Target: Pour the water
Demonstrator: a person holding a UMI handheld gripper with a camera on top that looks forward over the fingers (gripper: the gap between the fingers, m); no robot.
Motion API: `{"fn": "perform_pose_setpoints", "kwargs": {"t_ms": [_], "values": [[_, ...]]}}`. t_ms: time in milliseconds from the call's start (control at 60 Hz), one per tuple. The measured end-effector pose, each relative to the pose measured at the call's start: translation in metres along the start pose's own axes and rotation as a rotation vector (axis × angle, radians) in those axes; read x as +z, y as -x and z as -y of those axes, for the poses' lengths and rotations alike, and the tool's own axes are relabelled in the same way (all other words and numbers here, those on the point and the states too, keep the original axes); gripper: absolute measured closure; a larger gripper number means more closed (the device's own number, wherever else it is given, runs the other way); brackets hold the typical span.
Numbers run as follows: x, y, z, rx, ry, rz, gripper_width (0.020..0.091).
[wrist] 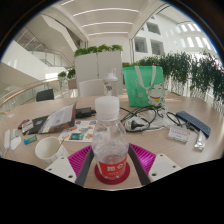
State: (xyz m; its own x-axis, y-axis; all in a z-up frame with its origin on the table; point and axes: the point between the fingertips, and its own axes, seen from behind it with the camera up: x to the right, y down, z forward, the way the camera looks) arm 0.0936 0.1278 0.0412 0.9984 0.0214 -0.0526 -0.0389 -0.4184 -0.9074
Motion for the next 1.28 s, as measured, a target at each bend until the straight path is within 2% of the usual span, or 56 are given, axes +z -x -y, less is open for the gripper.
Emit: {"fn": "perform_pose_setpoints", "kwargs": {"t_ms": [33,50,100,283,367,483,617,800,1000,1283], "values": [[-0.008,0.003,0.004,0.005,-0.019,0.001,0.0255],[-0.014,0.004,0.006,0.008,-0.023,-0.003,0.0249],[-0.032,0.013,-0.002,0.001,-0.01,0.003,0.0269],[-0.116,0.026,0.004,-0.025,0.028,-0.051,0.0263],[-0.186,0.049,0.007,-0.018,0.04,-0.073,0.0264],[-0.265,0.086,0.014,-0.054,0.033,-0.103,0.0262],[-0.357,0.136,0.035,-0.095,-0.022,-0.115,0.0261],[-0.437,0.185,0.04,-0.034,-0.033,-0.116,0.0256],[-0.48,0.217,0.038,-0.048,-0.051,-0.084,0.0258],[-0.489,0.186,0.029,-0.021,-0.053,-0.002,0.0257]]}}
